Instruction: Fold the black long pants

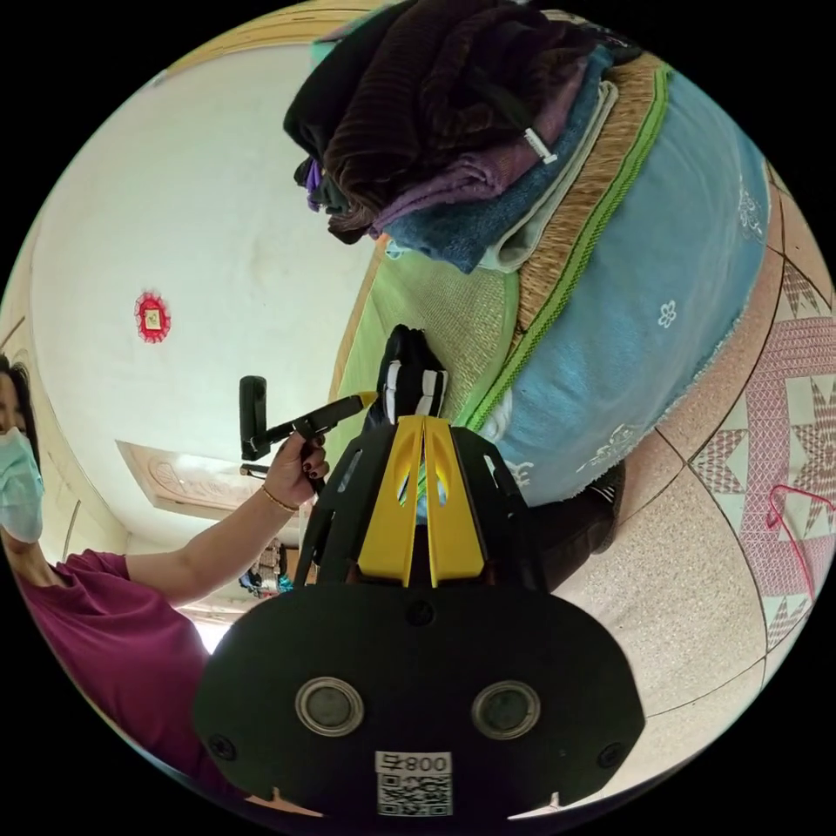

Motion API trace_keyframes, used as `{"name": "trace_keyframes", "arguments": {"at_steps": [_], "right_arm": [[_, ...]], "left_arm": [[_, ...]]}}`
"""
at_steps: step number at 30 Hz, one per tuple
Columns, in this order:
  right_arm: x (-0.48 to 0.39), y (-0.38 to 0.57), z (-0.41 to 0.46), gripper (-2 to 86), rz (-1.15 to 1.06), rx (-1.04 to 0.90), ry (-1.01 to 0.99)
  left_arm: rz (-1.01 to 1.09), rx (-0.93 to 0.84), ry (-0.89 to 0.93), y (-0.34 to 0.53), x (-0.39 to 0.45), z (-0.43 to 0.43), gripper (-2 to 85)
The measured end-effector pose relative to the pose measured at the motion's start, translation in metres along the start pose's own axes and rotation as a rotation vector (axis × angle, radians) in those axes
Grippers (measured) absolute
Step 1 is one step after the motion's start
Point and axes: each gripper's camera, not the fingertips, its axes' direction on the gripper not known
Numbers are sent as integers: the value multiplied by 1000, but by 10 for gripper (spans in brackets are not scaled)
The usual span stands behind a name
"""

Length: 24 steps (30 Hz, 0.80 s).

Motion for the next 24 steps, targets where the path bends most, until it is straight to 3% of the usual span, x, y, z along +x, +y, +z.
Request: {"name": "trace_keyframes", "arguments": {"at_steps": [6,11,17,24], "right_arm": [[-58,-11,-5,-1,-155,-5,33],[-121,-24,48,-1,-356,-130,226],[-163,-29,86,0,-416,-183,407],[-200,-24,105,1,-438,-199,459]], "left_arm": [[22,34,-10,-2,9,-17,17],[11,-37,-73,-8,6,-12,5],[0,19,-89,-6,-4,-34,1],[-4,8,-46,10,-31,-44,4]]}}
